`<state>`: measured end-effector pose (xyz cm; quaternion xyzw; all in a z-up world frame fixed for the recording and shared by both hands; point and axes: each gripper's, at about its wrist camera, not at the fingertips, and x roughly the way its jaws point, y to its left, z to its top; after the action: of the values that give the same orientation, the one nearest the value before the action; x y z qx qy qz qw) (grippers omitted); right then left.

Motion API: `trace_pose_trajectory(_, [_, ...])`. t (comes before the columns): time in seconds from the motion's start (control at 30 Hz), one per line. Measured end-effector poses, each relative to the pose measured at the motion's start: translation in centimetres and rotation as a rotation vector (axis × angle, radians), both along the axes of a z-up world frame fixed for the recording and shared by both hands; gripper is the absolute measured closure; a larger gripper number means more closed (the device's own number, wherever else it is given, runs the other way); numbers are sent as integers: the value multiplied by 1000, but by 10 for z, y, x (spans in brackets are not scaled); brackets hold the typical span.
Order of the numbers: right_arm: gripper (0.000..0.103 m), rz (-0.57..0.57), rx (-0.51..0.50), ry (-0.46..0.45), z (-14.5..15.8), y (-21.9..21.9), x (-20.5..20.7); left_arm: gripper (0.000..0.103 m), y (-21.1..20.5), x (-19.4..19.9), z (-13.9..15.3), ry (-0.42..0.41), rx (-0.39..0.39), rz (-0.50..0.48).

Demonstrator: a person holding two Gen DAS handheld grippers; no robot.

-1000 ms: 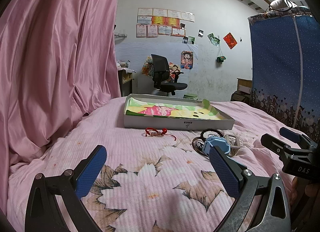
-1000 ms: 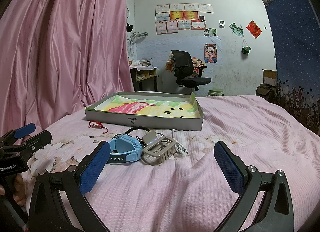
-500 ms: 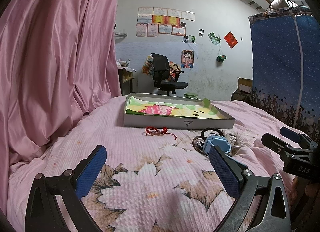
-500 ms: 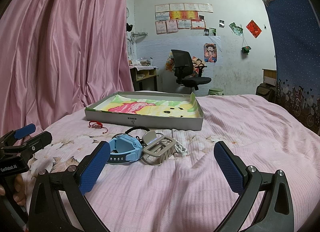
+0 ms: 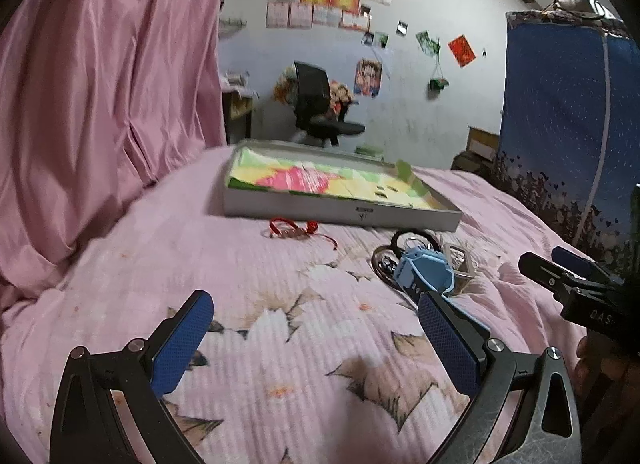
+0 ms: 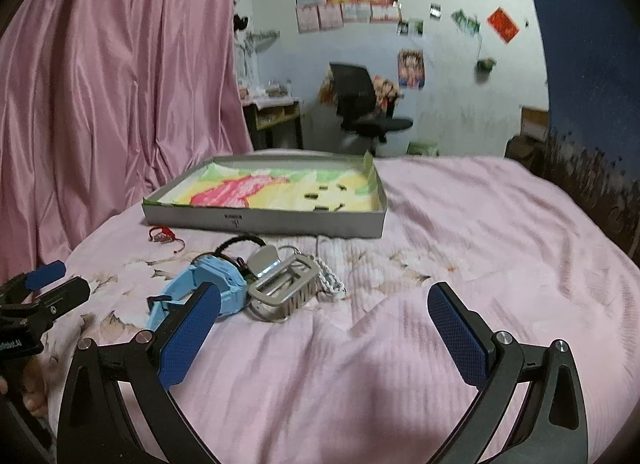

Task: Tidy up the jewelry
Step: 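Grasp the light-blue smartwatch with the left tool while the right tool grasps the silver watch case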

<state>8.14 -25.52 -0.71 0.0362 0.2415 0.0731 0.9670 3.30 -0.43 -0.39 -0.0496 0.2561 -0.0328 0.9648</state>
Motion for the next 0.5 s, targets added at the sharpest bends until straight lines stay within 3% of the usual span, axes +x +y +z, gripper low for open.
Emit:
trace_pose_trajectory(0.33, [2, 200, -14, 155, -8, 0, 40, 4, -6, 45, 3, 160, -125, -114])
trace_pose_trajectory(0.5, [20, 254, -29, 198, -15, 3, 55, 19, -21, 70, -2, 255, -170, -199])
